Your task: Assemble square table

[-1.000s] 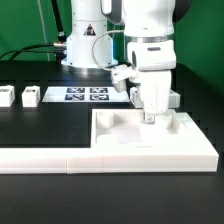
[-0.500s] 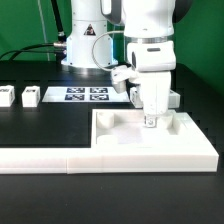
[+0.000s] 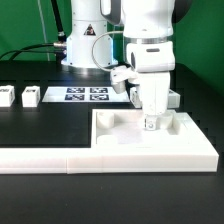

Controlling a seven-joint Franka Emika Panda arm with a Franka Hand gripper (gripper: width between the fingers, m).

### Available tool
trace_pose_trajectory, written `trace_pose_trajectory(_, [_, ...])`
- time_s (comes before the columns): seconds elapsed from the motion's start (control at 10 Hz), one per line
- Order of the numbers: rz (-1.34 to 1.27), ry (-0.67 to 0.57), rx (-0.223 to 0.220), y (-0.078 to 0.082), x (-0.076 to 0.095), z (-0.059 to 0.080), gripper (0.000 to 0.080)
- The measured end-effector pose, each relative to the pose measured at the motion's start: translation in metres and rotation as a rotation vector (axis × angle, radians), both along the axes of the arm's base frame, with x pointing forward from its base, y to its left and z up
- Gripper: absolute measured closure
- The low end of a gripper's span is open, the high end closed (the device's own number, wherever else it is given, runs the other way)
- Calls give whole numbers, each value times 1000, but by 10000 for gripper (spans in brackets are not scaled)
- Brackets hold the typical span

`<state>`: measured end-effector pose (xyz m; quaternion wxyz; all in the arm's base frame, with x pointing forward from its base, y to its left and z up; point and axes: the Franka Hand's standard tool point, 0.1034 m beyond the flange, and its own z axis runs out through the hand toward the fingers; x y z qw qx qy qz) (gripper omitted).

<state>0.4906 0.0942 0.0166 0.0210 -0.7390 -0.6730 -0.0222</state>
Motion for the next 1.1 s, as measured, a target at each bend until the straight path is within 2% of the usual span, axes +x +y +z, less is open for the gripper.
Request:
trace_pose_trajectory(0.1, [-74, -21, -2, 1, -5, 16, 151])
trace_pose_trajectory(0.4, [-239, -38, -8, 10, -22, 42, 151])
trace_pose_trajectory(0.7, [-295, -34, -7, 9, -25, 43, 151])
trace_pose_trajectory(0.9, [-465, -28, 2, 11, -26, 43, 151])
trace_pose_trajectory(1.1, [-726, -22, 23, 26, -40, 42, 151])
